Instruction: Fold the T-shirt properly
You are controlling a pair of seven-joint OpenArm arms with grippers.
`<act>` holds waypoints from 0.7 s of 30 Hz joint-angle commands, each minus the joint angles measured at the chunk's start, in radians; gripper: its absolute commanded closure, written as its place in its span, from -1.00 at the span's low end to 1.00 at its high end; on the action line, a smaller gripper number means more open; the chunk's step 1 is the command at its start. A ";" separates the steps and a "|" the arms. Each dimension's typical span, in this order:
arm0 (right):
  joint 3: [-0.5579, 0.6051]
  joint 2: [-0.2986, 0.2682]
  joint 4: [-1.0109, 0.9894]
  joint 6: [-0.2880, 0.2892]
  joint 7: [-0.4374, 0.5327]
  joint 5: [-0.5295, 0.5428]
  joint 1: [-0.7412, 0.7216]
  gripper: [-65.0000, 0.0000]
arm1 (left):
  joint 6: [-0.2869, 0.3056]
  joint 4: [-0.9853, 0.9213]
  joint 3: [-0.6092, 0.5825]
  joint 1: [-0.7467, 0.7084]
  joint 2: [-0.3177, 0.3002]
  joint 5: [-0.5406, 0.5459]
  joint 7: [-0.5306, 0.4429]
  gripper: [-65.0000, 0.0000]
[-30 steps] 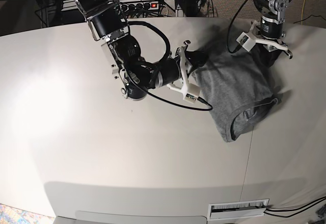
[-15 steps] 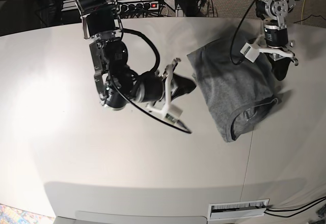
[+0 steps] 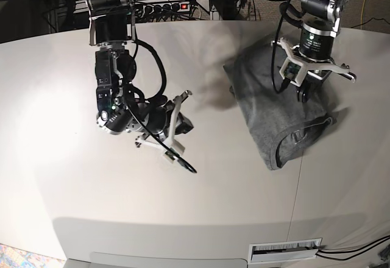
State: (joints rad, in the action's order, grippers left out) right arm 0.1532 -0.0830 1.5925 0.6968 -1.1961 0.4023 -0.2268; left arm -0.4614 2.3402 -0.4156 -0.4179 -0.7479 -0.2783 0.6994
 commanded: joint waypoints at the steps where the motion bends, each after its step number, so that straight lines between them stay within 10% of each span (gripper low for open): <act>1: -0.003 -0.014 0.018 0.001 0.027 0.003 -0.023 1.00 | -0.012 0.016 0.006 -0.004 -0.008 0.024 -0.030 1.00; 9: -0.004 -0.072 0.018 0.001 0.025 -0.001 -0.023 1.00 | 0.108 0.004 0.006 -0.020 0.134 0.307 -0.129 1.00; 21: -0.005 -0.072 0.018 0.001 0.018 0.031 -0.023 1.00 | 0.163 -0.366 0.013 -0.011 0.199 0.292 -0.211 1.00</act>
State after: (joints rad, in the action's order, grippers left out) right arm 0.1524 -0.1513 1.5925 0.6971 -1.1965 0.4187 -0.2268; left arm -0.2955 1.9644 -0.4065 -0.4316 -0.5407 0.0143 0.4850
